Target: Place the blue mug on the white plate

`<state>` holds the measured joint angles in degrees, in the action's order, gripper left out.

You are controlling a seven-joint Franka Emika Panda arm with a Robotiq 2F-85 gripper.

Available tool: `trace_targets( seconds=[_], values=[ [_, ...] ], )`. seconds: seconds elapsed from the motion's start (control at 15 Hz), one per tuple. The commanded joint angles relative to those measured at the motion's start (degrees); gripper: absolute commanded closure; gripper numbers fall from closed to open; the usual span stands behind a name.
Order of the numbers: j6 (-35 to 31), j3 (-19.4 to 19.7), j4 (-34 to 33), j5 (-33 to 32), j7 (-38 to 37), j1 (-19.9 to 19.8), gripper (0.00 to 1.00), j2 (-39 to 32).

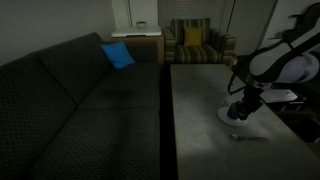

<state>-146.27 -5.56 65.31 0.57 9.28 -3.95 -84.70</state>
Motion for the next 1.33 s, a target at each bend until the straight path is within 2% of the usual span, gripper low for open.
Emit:
trace_targets(
  seconds=[0.0,0.93,1.27],
  values=[
    [-2.64,-0.72,1.54,1.84,0.14,-0.95,0.97,-0.01],
    [-5.05,-0.38,3.33,3.06,-3.09,-1.32,0.97,-0.03],
    [-10.45,-0.68,4.70,3.83,-4.56,-1.40,0.97,-0.05]
  ],
)
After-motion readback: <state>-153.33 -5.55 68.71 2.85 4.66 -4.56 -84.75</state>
